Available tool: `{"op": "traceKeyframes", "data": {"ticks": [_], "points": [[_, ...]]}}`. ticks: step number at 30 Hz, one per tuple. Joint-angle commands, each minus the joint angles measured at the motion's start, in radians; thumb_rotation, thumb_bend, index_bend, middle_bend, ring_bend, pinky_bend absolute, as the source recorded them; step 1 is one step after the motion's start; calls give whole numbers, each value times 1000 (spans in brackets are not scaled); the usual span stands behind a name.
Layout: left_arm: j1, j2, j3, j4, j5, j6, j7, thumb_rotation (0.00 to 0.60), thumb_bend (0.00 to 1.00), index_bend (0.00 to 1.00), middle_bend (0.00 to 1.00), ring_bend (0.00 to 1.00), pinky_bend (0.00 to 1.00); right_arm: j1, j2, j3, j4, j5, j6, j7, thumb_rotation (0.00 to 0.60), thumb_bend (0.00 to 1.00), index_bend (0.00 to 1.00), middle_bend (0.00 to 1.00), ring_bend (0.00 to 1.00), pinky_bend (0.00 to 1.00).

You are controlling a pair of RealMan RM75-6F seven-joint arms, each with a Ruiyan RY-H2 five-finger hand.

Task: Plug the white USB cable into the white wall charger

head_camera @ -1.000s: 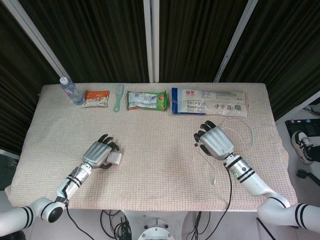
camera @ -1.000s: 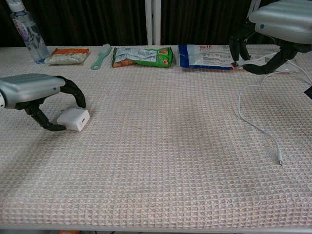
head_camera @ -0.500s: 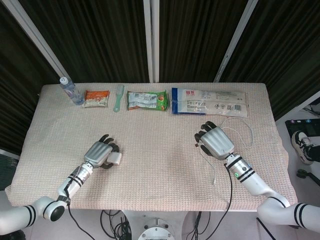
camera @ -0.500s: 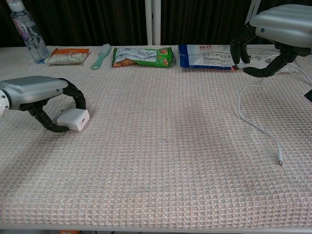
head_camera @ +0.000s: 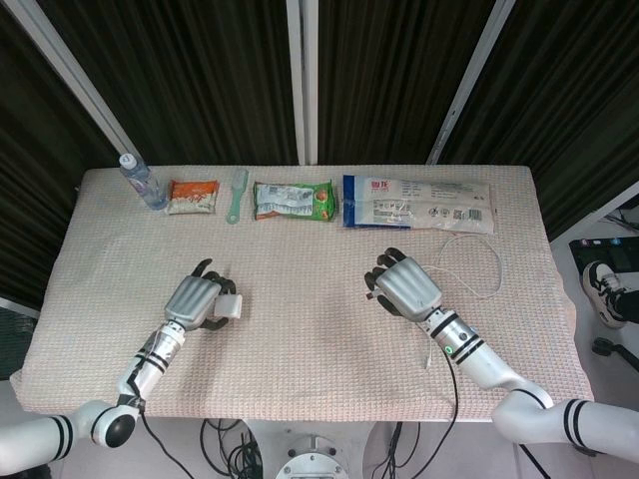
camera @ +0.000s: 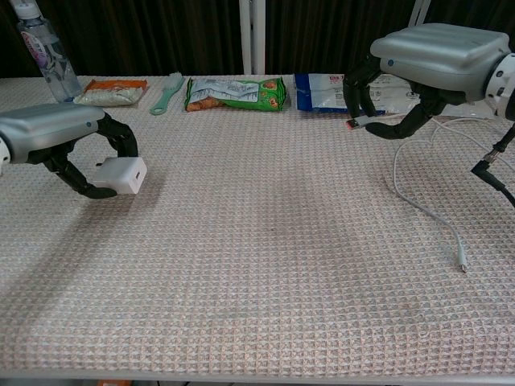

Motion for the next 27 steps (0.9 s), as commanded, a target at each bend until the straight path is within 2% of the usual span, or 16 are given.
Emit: {"op": "traceKeyframes", "data": {"ticks": [1,9,14,19,27], "points": [[-2,11,-24,-61,-64,37,88,600,224,463,482,264,71,37,-51,26,4,54,-39,-53,600,329,579,550,303,239],[-26,12,-59,-143,-167,86,225,596,217,463,496,283,74,123,-175,97,24,251,-83,-200,600,341,590,552,309,239],[-54,12,-86,-182,-228,104,290,585,212,464,507,303,83,182,-252,133,57,347,-72,-283,600,341,594,552,309,239],[-88,5,-109,-213,-303,118,355,556,208,477,519,313,87,225,-324,154,106,386,-36,-334,600,342,604,552,310,240],[-138,-19,-131,-238,-393,147,420,527,208,477,525,327,88,268,-401,191,166,444,-10,-325,600,352,616,553,313,241]]}}
